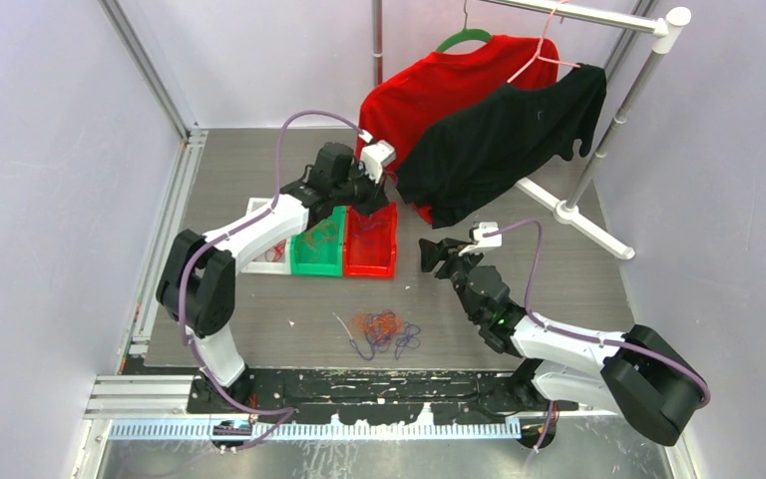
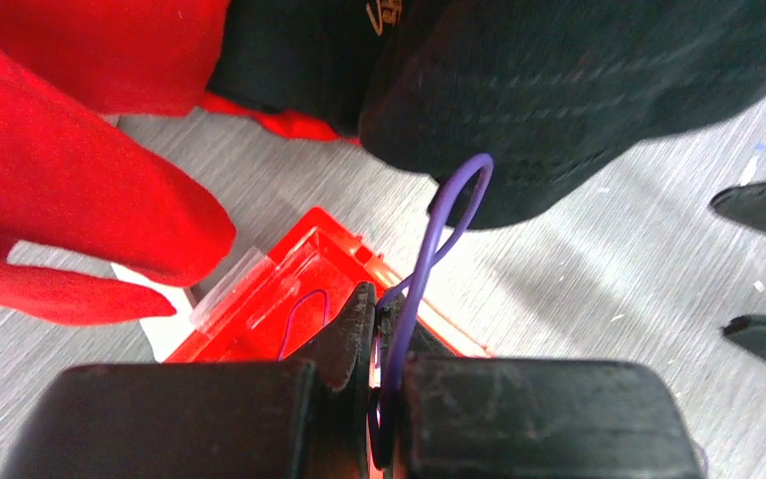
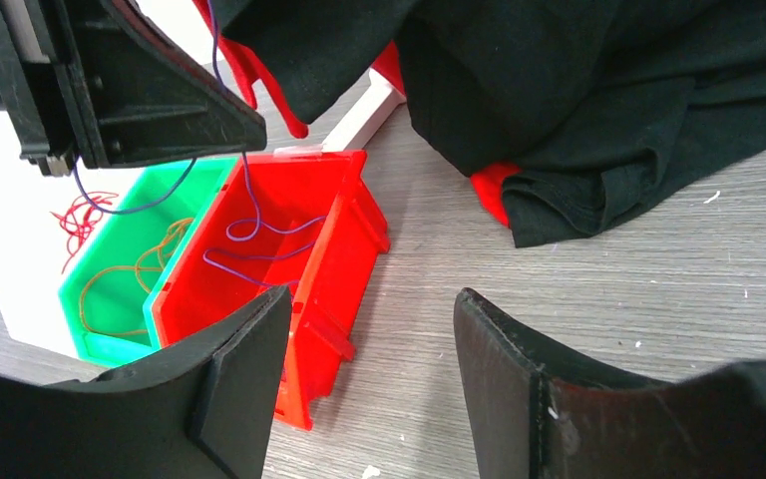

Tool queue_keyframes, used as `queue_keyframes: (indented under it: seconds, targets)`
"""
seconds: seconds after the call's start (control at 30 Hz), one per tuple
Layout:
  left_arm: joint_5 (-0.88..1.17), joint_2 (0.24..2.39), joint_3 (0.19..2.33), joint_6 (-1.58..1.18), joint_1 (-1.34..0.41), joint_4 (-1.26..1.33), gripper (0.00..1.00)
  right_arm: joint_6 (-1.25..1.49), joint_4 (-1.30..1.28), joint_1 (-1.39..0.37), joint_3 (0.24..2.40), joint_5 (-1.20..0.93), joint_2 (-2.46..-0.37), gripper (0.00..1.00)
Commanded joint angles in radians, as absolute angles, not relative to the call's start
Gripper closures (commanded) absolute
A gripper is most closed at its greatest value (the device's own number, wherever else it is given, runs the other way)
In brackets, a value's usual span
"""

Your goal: Untangle the cables

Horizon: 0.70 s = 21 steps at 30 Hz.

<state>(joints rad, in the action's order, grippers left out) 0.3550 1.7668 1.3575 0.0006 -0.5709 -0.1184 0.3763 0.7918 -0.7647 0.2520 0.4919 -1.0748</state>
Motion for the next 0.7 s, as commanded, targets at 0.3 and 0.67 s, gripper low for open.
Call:
queue_keyframes:
  seconds: [0.3, 0.67]
  targets:
    - [0.262, 1.705, 1.275, 0.346, -0.580, -0.179, 1.00, 0.393, 0.837, -0.761, 0.256, 0.490, -1.052, 0.35]
    - [0.106, 1.760, 1.281, 0.366, -0.652, -0.250, 1.00, 0.427, 0.860, -0.760, 0.252, 0.473, -1.052, 0.36]
